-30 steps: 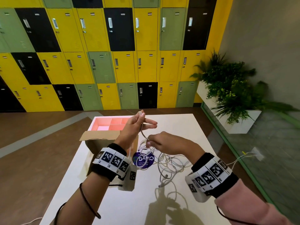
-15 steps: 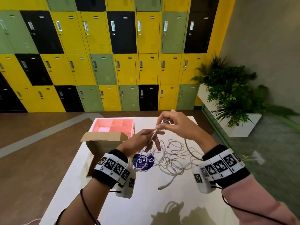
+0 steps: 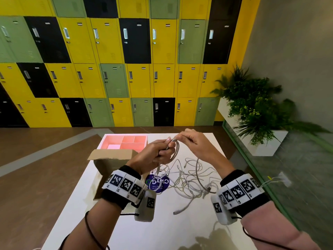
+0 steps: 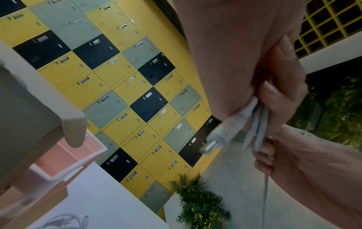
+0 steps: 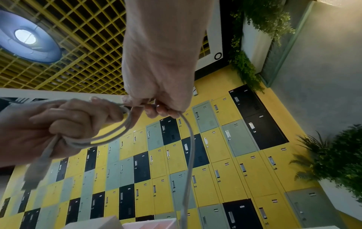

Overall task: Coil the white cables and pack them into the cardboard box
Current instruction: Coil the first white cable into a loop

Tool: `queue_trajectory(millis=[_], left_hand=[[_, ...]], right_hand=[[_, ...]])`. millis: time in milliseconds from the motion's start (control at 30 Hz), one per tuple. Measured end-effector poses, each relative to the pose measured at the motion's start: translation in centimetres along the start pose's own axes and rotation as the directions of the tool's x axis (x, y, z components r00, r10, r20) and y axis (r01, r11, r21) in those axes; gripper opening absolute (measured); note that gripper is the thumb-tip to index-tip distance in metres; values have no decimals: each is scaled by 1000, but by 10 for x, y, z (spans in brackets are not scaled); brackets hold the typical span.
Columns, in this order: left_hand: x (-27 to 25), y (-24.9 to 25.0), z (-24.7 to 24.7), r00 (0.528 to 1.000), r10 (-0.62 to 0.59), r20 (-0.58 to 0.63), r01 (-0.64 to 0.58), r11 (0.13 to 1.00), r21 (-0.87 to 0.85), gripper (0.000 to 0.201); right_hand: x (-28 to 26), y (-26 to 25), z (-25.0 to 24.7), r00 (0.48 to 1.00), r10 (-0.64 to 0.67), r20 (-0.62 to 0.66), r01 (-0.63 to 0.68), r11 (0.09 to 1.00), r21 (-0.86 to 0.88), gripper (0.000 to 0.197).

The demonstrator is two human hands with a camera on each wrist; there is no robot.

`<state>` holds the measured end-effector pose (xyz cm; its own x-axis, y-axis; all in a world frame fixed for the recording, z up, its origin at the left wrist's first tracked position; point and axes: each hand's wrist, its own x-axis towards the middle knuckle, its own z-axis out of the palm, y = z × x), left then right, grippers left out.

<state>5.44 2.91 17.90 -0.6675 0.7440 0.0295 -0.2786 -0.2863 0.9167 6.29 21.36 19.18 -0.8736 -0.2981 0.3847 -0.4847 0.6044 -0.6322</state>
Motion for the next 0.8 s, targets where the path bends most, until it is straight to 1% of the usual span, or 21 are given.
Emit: queue_trajectory(millis=[67, 133, 200, 300, 400, 533, 600, 667, 733, 800], left_hand=[[0, 0, -1, 1000, -7, 21, 8, 999, -50, 26], [-1, 1, -1, 1000, -7, 27, 10, 996, -93, 26], [-2, 1, -1, 1000, -5, 26, 8, 991, -132, 28], [0, -2, 0, 1000, -17, 7, 18, 980, -200, 29], [2, -5, 1, 1000, -2, 10, 4, 966, -259, 28], [3, -2, 3, 999, 26, 23, -19, 971, -238, 28], [3, 0, 4, 998, 63, 5, -60, 970, -234, 29], [3, 1, 3, 994, 110, -1, -105, 955, -278, 30], [4, 2, 0, 988, 152, 6, -144, 947, -286, 32], [3, 2, -2, 984, 178, 20, -168, 955, -246, 31]], right_hand=[[-2, -1, 5, 999, 0, 41, 1, 1000, -26, 34], [-6, -4, 8, 994, 49, 100, -55, 997, 60, 39], [-9, -6, 10, 986, 80, 143, -98, 987, 126, 39], [-10, -6, 12, 991, 49, 127, -62, 993, 102, 29], [-5, -4, 9, 991, 51, 121, -61, 995, 84, 27], [-4, -2, 8, 988, 59, 144, -80, 987, 140, 26], [-5, -1, 10, 991, 64, 116, -83, 982, 171, 25], [-8, 3, 14, 995, 81, 59, -91, 979, 180, 27], [-11, 8, 21, 992, 128, -2, -126, 979, 158, 25], [-13, 12, 29, 980, 199, -24, -196, 975, 100, 23]])
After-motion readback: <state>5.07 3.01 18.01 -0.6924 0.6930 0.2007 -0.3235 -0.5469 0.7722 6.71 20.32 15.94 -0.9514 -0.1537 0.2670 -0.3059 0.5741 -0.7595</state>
